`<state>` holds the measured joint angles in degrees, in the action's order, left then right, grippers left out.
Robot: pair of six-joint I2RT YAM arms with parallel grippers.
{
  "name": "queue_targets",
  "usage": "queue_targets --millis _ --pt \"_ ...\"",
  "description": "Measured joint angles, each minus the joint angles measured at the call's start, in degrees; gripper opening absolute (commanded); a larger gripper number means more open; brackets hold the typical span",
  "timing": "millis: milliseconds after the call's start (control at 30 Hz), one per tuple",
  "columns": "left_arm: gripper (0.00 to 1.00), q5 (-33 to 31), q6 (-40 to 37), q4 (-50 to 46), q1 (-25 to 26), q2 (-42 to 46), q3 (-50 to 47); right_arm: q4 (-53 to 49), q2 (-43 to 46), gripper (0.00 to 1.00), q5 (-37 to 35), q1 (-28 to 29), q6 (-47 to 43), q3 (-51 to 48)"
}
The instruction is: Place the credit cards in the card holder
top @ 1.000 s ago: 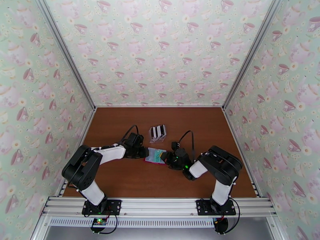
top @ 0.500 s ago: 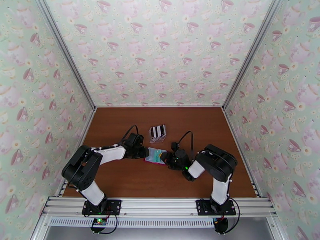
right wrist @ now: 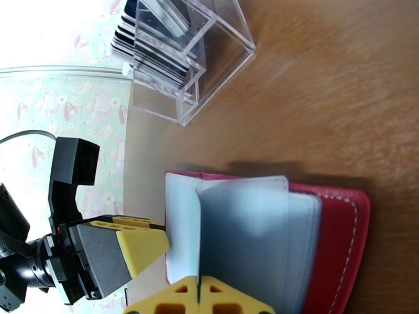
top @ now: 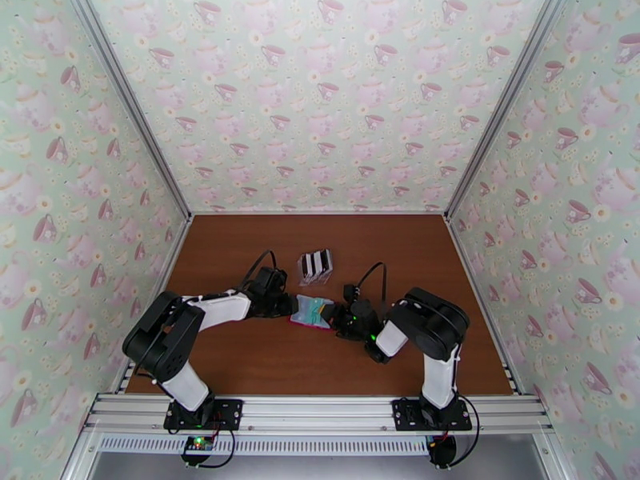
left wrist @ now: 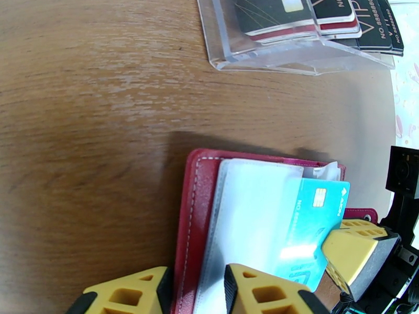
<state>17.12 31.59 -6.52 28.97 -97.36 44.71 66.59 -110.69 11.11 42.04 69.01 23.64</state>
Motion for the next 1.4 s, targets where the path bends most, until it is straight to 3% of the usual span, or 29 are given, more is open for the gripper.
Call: queue_targets --millis 533,1000,1067,1233,1400 --pt "0.35 0.0 1.1 0.9 0.1 0.0 -0.4 2.8 -2.9 0.00 1.1 0.0 1.3 1.6" --pt "0.35 0.0 1.5 1.7 0.1 0.1 -0.7 -1.0 -1.7 0.03 1.3 0.3 1.2 2.7" --pt "0.35 0.0 1.5 1.8 0.1 0.1 -0.8 -3.4 -0.5 0.08 1.3 0.3 1.0 2.7" --pt "0.35 0.1 1.5 2.2 0.1 0.2 -1.0 -11.9 4.5 0.34 1.1 0.4 -0.9 4.0" --pt "0.35 0.2 1.5 2.7 0.1 0.2 -1.2 -25.6 10.5 0.42 0.3 0.4 -4.9 6.5"
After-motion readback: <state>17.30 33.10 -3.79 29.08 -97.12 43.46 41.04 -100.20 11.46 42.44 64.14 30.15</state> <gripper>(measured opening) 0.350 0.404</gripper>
